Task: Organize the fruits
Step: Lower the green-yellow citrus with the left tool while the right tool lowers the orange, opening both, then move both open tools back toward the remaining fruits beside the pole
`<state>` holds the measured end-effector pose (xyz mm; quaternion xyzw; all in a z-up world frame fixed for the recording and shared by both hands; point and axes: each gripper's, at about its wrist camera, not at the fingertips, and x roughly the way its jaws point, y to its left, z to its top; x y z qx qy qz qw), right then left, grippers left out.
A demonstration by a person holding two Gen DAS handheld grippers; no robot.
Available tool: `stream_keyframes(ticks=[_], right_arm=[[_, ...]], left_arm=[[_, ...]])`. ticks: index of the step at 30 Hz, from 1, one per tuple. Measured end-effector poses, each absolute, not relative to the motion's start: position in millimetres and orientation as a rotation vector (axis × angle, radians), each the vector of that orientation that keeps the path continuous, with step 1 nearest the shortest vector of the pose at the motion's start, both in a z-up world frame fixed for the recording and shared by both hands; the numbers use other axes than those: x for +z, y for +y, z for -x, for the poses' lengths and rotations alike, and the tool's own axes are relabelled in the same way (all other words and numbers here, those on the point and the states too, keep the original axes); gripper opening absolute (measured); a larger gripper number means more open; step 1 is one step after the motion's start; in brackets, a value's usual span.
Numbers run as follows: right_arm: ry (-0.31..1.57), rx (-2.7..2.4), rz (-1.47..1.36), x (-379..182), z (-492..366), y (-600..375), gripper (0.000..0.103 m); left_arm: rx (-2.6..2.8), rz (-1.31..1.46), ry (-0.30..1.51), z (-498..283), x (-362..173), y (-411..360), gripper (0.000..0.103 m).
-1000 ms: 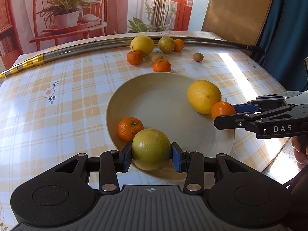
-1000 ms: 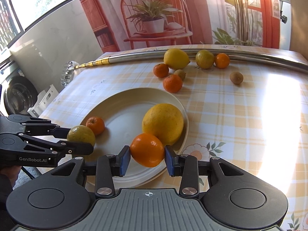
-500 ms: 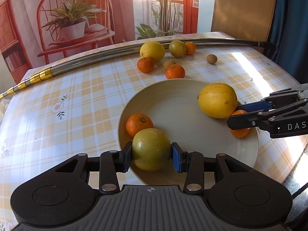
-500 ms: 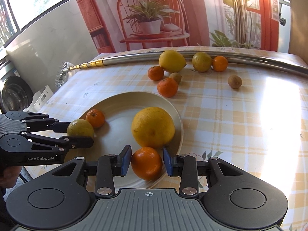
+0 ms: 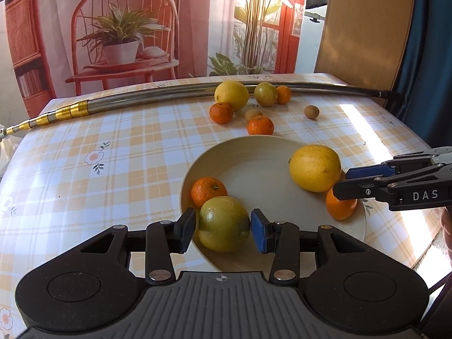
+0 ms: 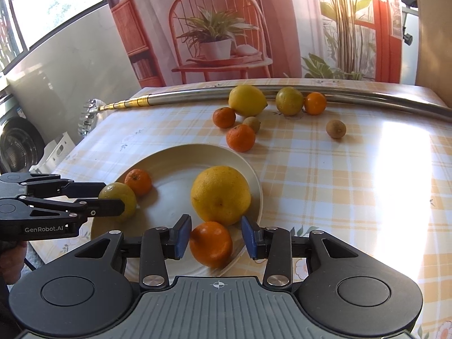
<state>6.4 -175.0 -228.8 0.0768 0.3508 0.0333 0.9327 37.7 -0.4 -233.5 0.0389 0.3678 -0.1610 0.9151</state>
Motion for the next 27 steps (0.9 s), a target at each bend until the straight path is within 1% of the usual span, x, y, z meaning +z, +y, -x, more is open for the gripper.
stream_keyframes(ticks=[2,9,10,13,18,27], right_arm=[[0.688,0.068,-0.188,-225,-3,-179,0.044],[0.634,0.013,-0.241,-220,3,-191,0.044],[0.634,0.008,-0.246,-221,2,-192,0.044],[0.634,0.0,-0.252,-222,2,-193,0.044],[0.631,-0.003,-0.254,-222,3,-193,0.044],[0.629,-0.007,-0.259,-222,4,-194,0.044]], left_arm=[[-0.32,-0.061,0.738,-34,-231,2,0.045],[-0.293,-0.015,0.705,-33,-227,9,0.046],[-0.292,-0.013,0.704,-33,-228,10,0.047],[-0.292,-0.006,0.7,-32,-228,11,0.055],[-0.297,0.008,0.694,-32,-227,13,0.057],[-0.311,0.024,0.677,-29,-225,14,0.069]])
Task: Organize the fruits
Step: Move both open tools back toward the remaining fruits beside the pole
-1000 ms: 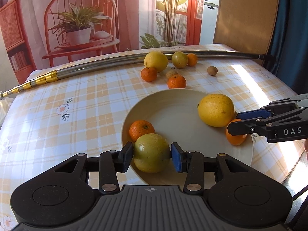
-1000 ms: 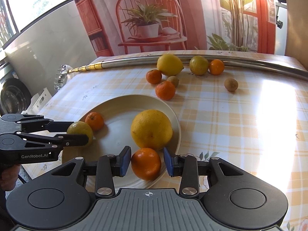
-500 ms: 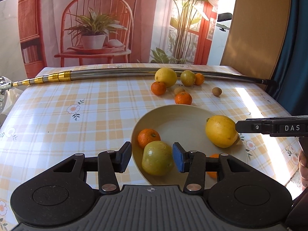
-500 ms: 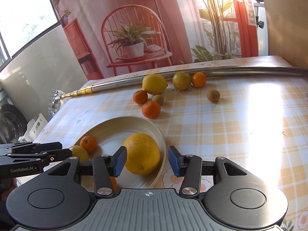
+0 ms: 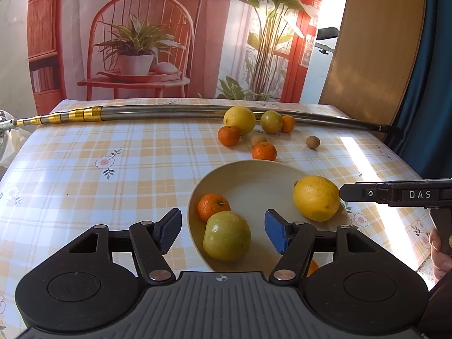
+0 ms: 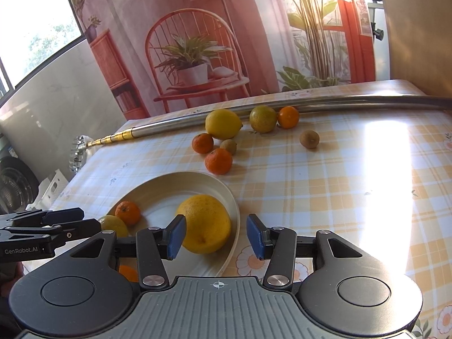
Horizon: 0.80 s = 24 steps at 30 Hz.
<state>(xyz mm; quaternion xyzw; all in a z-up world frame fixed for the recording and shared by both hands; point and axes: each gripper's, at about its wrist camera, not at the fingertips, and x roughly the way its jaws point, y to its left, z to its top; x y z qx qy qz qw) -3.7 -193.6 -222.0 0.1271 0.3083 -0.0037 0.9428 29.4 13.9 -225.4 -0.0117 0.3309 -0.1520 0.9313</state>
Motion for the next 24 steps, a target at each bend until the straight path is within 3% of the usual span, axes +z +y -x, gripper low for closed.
stream_keyframes(ticks=[12,24], right_arm=[[0.602,-0.022,-0.238,-213,4,-197,0.044],[0.454,-0.101,-0.164,-159,-25,-233,0.044]], left_arm=[[-0.289,0.012,0.659,-36,-218,18,0.074],[-0.311,0.063,0.612,-82,-174,19,0.074]])
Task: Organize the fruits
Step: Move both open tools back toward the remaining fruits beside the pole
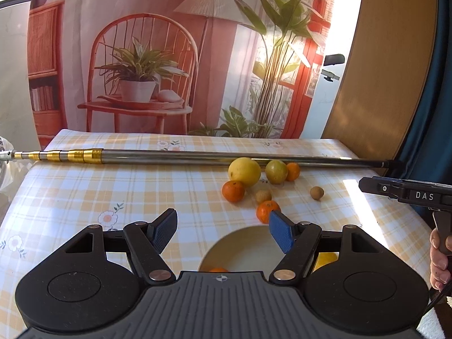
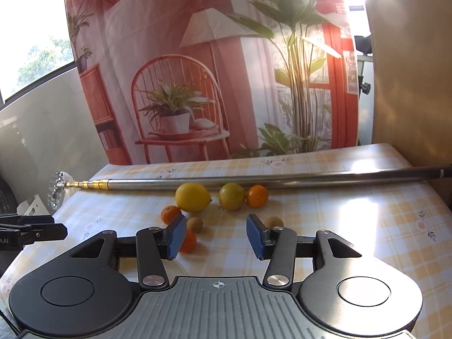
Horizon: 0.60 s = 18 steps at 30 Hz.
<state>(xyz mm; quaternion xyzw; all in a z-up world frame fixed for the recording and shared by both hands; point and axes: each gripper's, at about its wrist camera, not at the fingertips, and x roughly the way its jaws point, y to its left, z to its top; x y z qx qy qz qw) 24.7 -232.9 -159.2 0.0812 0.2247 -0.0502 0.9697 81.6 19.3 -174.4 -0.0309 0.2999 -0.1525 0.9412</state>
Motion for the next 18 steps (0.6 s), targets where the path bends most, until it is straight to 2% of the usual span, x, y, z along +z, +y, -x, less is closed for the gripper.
stream_keyframes(ticks=[7,18], right_arm=[[0.422,-0.179,-0.141,-151,-46,-262,0.044],[0.465,-0.19,-0.202,-185,-64,-294,0.044]], left_arm=[[-0.336,0.025,0.659,-117,-172,-7,0.073],[-0.413,-0.024,0.766,-163,-199,-51,0.068]])
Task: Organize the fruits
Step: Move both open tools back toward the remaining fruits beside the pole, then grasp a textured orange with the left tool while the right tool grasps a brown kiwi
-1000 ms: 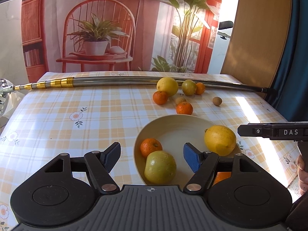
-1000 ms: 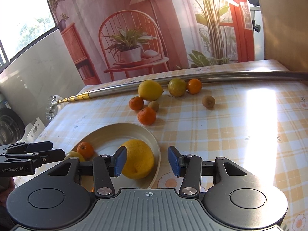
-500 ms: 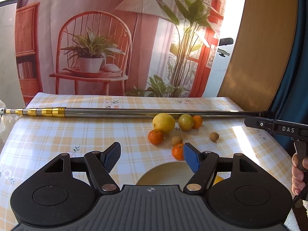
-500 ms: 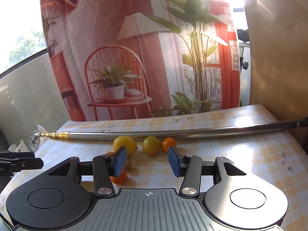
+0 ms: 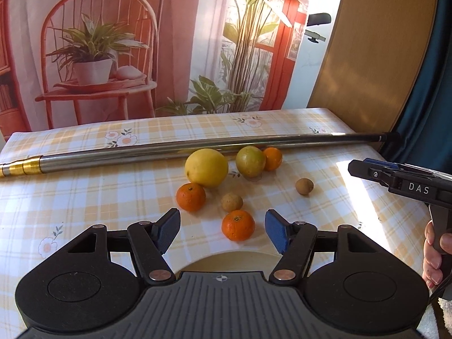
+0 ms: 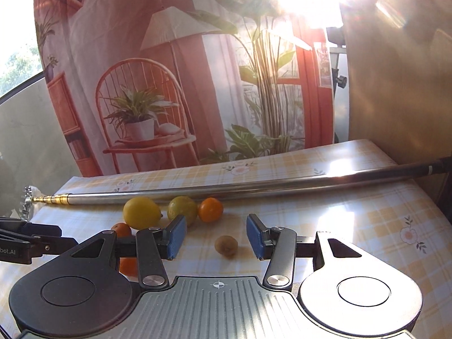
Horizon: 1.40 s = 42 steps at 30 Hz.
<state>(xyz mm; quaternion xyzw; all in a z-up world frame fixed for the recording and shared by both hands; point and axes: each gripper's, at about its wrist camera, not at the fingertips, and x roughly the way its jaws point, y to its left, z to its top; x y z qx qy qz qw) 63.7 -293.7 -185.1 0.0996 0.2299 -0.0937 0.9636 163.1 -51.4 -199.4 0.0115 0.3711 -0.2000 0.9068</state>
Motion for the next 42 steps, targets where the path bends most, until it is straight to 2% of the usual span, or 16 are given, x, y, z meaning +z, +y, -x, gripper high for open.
stream_keyframes(ticks=[12,22,24,29,36,42], right_arm=[[0.465,-0.177,-0.246,-212,-81,-315,0.044],[0.46,-0.164,-0.156,-243,-103,-311,0.044],[0.458,-0.167,-0.168,-247,-105,-311,0.044],[0.461,-0.172,-0.209,-252,-104,-316,0.044],[0.495,-0.185,-0.193,-256,-110,-314,0.044],[0.515,-0.172,-0.194,-257,-120,-312,0.039]], left_arm=[[-0.477,-0.08,0.897,-203,-234,-90,0.061],[-0.437,-0.079,0.966,-219,-255,-92,0.055],[-0.436,-0.075,0.968,-219,-256,-91,0.054],[-0.439,-0.074,0.965,-221,-258,-92,0.042],[-0.431,-0.09,0.925,-214,-255,-89,0.041],[-0.41,-0.049,0.871,-201,-241,-78,0.041]])
